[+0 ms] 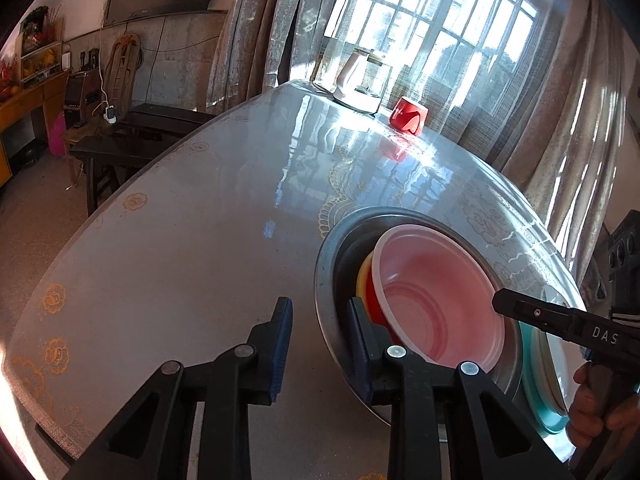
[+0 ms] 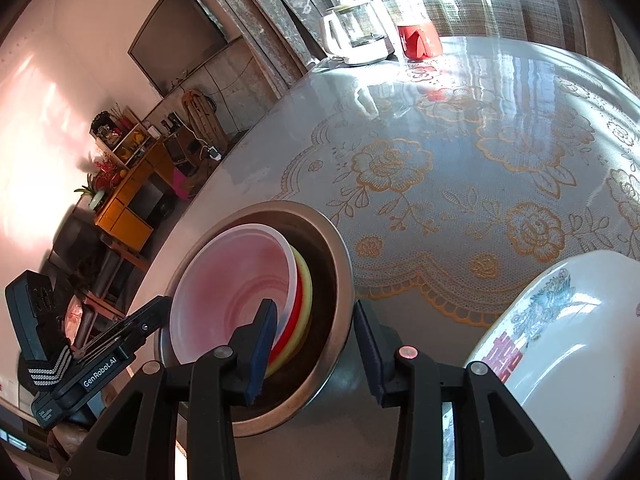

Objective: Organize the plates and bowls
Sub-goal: 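Lift the steel bowl with the left tool and carry it over the plate stack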

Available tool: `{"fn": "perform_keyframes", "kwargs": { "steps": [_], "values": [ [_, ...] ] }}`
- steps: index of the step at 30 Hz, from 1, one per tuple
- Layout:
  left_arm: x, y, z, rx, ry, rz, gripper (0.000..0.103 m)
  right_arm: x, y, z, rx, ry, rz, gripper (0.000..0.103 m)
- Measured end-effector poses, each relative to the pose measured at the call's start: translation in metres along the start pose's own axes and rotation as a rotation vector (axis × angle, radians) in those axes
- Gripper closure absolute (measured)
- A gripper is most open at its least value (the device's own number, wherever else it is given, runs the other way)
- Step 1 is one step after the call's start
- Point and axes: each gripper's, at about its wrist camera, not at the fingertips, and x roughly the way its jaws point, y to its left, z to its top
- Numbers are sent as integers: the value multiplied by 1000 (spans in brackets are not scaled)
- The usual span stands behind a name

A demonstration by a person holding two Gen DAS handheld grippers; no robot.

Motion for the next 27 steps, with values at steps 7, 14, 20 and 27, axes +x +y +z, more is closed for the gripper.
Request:
{"fn": "perform_keyframes", "kwargs": {
  "steps": [7,14,20,27],
  "values": [
    [2,-1,0,7,-2,-30,80,7,9,5,-63,30,-51,61],
    [2,-1,0,20,-6,-29,80,15,8,4,-71,61,-59,61],
    [3,-7,-4,37,-7,-21,80,15,9,1,-90,71,-56,61],
    [4,-10,-8,42,-3,-28,80,19,12,-3,-110,72,-54,62]
  ]
}}
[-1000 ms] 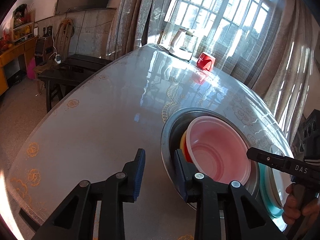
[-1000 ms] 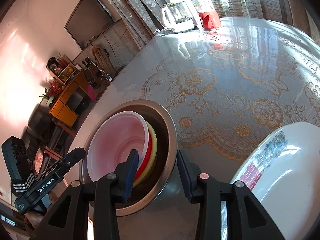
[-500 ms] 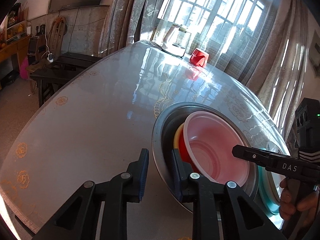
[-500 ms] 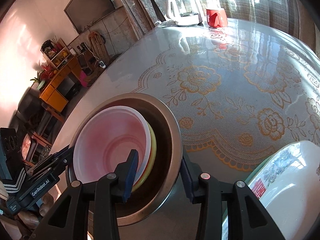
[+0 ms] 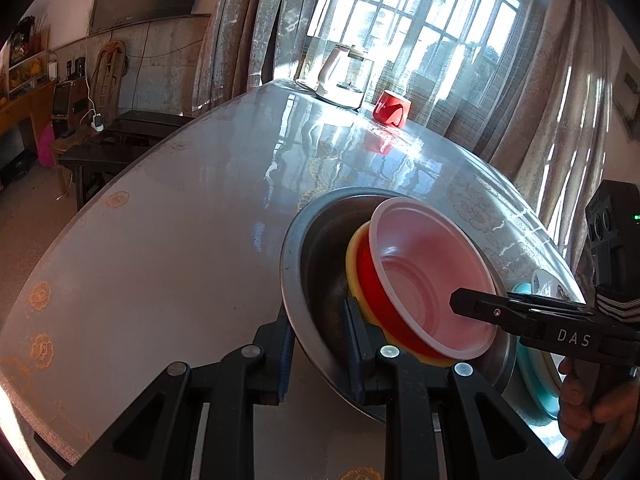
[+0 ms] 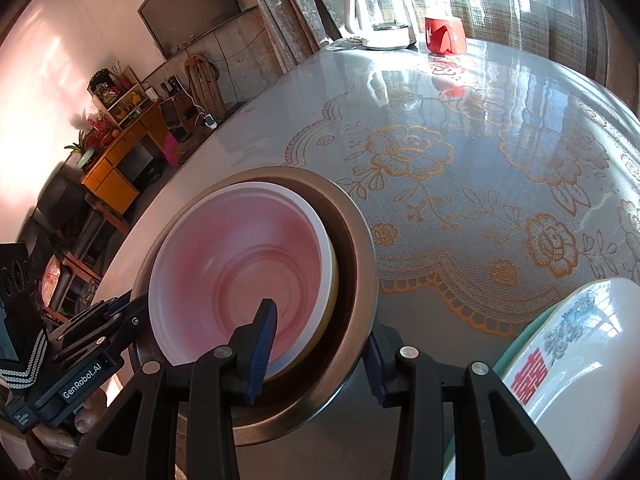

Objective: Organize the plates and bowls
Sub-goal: 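Lift the steel bowl with the left tool and carry it over the plate stack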

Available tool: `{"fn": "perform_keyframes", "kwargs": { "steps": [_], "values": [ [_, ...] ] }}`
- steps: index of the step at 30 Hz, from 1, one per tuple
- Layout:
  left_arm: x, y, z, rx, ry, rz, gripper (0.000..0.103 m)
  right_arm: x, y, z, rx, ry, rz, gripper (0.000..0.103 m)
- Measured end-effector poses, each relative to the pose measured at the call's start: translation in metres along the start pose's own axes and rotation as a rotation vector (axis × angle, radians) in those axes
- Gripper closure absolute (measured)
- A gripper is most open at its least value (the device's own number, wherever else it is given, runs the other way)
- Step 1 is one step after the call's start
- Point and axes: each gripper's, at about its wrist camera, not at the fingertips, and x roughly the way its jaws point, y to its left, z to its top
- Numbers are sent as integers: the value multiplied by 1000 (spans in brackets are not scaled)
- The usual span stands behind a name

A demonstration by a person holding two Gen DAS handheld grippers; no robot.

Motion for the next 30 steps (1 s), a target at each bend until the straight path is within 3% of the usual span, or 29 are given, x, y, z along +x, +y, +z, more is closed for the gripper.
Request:
{"fn": "perform_keyframes", "kwargs": {
  "steps": [30],
  "values": [
    [-37,-10,-19,10,-33,-16,76,-15,0,-14,0,-28,49,64]
  ]
}}
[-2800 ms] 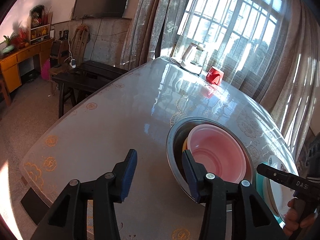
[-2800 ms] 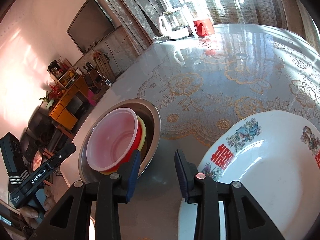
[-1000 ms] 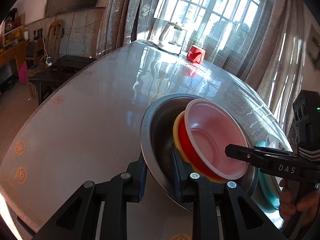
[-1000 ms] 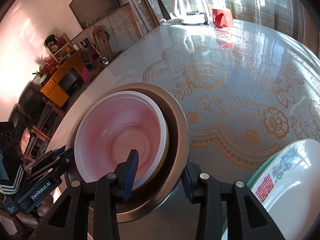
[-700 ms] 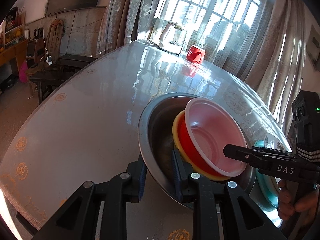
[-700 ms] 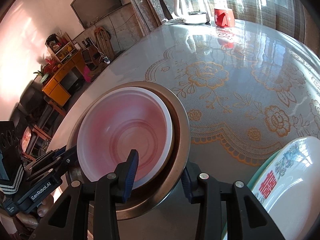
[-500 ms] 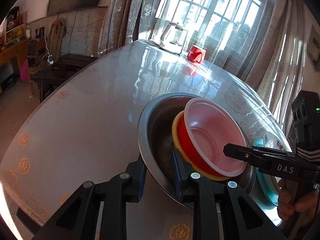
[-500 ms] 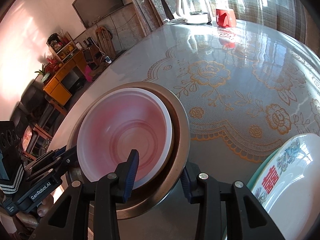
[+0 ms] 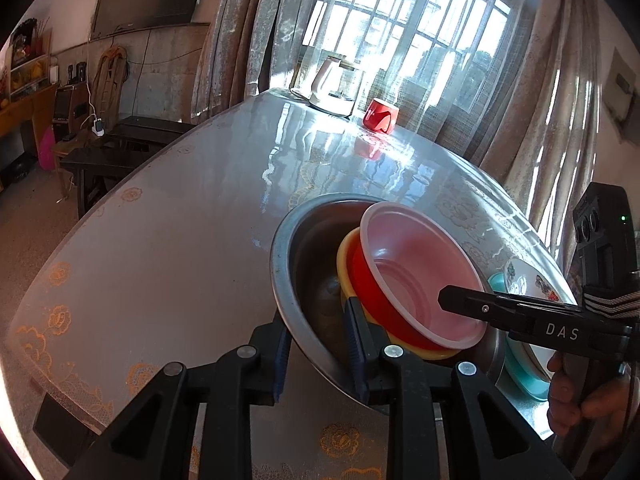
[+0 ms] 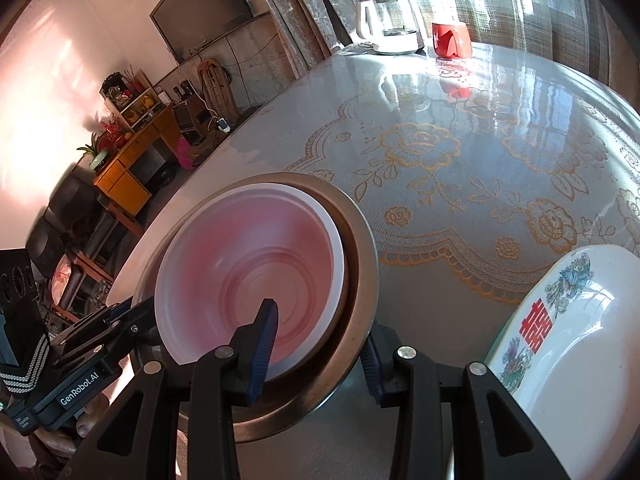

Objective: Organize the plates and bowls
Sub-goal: 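Lift the steel bowl with the left tool and carry it over the plate stack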

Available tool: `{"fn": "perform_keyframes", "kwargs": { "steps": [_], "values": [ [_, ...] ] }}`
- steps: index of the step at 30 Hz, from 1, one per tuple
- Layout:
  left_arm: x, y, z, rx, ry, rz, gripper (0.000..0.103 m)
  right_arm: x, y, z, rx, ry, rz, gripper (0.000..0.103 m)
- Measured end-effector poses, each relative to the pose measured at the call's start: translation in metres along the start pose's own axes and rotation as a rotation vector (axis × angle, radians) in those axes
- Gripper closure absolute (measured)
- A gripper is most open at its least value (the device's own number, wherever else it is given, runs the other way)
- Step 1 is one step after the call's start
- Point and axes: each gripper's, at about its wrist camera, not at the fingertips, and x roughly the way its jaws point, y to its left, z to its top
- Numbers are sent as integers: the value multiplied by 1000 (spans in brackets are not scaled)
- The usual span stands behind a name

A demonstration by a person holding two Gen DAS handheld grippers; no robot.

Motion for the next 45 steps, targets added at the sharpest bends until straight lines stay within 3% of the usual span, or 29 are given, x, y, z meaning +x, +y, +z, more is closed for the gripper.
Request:
{"fn": "perform_keyframes", "kwargs": {
  "steps": [12,19,32,45],
  "values": [
    [-18,-44,13,80,-46,-73,76,-43,-25,-10,67,-87,12,64],
    [-18,-89,20,143,-43,-162,75,-91,-48,-24,117,-179,-15,64],
    [4,-182,9,280,38,-310,74,-161,-115,-67,258,-261,-152,64],
    [30,-204,-9,311,126,-331,74,-167,-140,-92,324,-245,-224,64]
  ]
}}
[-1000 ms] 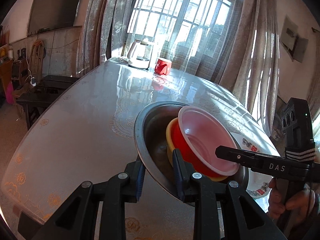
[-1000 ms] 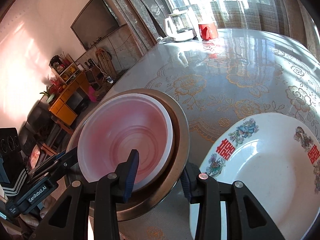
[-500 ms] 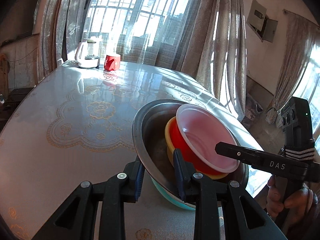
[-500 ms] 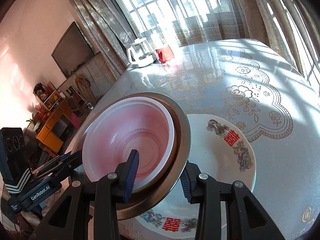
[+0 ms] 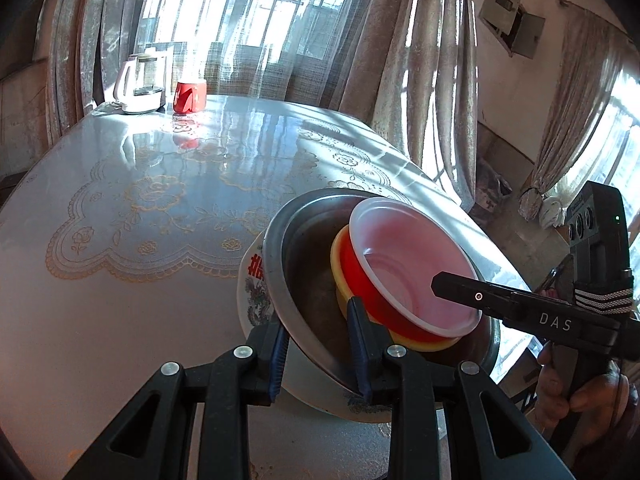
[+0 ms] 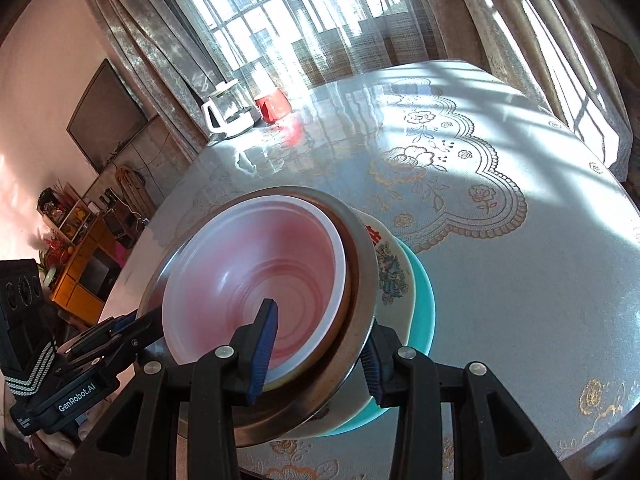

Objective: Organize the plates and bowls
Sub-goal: 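Lift the steel bowl with the left tool and carry it over the plate stack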

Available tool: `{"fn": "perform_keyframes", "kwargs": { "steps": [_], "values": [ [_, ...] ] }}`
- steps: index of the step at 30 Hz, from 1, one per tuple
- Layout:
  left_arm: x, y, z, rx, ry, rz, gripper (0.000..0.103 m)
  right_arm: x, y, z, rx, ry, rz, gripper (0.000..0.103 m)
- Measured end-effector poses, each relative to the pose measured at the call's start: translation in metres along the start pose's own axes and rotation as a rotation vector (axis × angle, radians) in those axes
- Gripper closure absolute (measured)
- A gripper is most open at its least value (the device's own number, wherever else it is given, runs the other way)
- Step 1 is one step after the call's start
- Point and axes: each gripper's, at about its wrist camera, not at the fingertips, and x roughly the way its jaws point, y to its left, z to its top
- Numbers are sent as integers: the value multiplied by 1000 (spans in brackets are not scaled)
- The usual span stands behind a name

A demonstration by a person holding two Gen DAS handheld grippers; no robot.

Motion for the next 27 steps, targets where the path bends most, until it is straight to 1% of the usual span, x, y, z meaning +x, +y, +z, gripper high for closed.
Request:
{"fn": "perform_keyframes", "kwargs": {
  "steps": [3,6,13,19,24,27],
  "values": [
    [7,-1,-4,6,22,10,74,2,2,0,-20,-3,-35,64],
    [11,1,-7,-2,42,2,73,7,2,-1,-32,6,-64,64],
    [12,3,-8,-8,54,-12,73,11,-1,0,-33,21,-70,64],
    [5,5,-7,-14,42,-20,69,11,1,0,-32,27,-71,64],
    [0,6,-9,-16,33,-6,69,10,1,0,-37,24,-75,64],
    [-7,10,-8,-35,9,-6,69,9,-2,0,-22,26,-65,64]
  ]
}}
